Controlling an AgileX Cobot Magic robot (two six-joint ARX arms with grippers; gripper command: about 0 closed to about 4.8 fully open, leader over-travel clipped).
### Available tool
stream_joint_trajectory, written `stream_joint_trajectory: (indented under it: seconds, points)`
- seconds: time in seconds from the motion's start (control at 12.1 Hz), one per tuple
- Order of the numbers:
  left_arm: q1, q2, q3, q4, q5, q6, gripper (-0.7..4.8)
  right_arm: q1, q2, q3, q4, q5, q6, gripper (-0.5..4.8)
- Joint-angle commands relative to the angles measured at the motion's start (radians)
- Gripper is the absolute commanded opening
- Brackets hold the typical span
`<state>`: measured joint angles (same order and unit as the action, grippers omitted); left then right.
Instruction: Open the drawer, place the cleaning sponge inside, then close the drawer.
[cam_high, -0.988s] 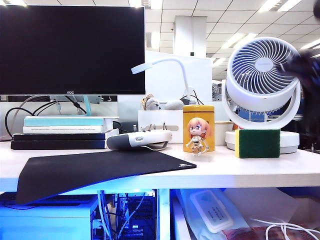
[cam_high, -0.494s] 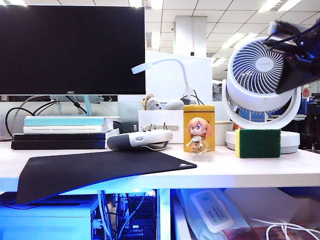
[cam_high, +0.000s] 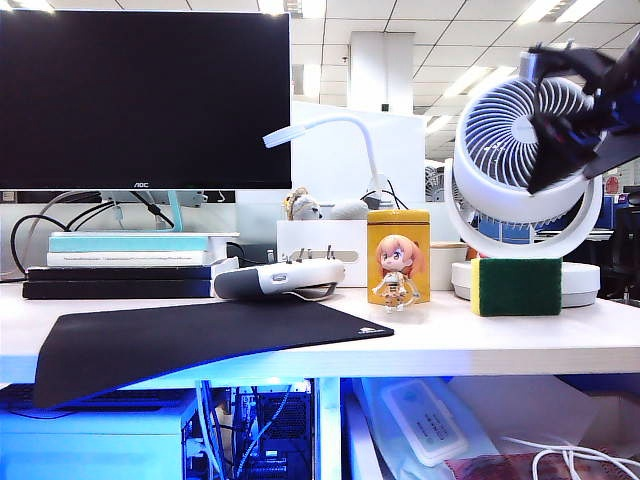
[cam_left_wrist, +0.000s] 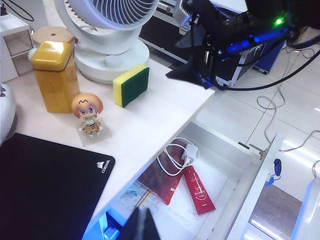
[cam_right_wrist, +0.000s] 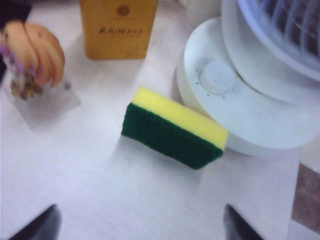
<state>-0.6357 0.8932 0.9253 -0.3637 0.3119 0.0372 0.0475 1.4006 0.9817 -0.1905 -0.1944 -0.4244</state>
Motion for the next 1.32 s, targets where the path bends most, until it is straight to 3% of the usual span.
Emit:
stream_joint_trajectory:
  seconds: [0.08,0.41,1.32]
  points:
    - [0.000,-0.001,0.005,0.003,0.006,0.008,-0.06,0.001,0.101,0.051,0.016,-0.029,-0.056,4.79]
    - [0.000,-0.001,0.005,0.002,0.006,0.008,-0.06,0.002,0.228,0.100,0.099,-0.078,-0.154,4.79]
    - [0.000,-0.001,0.005,-0.059,0.006,0.008,-0.06,0.002,0.528,0.326,0.113,-0.148,-0.156,4.79]
